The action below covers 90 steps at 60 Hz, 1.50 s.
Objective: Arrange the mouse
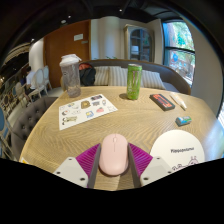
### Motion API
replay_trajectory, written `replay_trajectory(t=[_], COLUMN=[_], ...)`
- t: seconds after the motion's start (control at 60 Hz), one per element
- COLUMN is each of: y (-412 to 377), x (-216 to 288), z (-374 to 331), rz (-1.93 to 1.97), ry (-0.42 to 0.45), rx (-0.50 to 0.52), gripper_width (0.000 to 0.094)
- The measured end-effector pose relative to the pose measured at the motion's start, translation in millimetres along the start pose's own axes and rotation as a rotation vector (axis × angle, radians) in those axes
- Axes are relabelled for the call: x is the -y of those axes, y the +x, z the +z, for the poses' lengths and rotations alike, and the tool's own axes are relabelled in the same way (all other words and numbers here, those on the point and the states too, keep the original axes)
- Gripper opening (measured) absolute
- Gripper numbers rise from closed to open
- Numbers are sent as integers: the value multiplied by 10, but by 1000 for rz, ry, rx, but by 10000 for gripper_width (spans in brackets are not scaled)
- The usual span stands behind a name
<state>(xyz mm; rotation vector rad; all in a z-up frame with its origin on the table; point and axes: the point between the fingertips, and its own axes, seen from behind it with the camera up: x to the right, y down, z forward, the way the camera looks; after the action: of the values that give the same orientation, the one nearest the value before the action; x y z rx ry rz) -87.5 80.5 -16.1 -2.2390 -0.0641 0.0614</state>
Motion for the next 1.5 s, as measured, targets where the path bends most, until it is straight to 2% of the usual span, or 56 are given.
replay_trajectory(t=[0.15,0.283,0.333,0.467,0.583,0.667,0.767,0.85,0.933,1.083,1.117,1.15,1.167,1.2,1.4,1.5], y=[14,-46,-15,419,1193,1608,1993,2098,2131,2142,2175,2188,2185,2161,2002,2100], x=[-1,50,244,942,1156,925,336,-62,-319,-370,-354,-348,-339,-320,-214,-251], z=[-7,-108,-264,-1027,-1526,-1447,-1136,-860,-696,-654,-668,-701,-719,-769,-1475,-1955], rz=[3,24,26,42,36,47,75,96,85,27,17,8,5,3,60,58], ry=[9,22,79,253,330,274,146,52,-1,-23,-25,-21,-17,-7,57,94], rx=[-25,27,40,-1,-125,-188,-223,-201,-189,-180,-190,-195,-193,-181,-54,-38], gripper_width=[455,387,387,387,385,384,385,384,395,535,636,789,895,836,851,854])
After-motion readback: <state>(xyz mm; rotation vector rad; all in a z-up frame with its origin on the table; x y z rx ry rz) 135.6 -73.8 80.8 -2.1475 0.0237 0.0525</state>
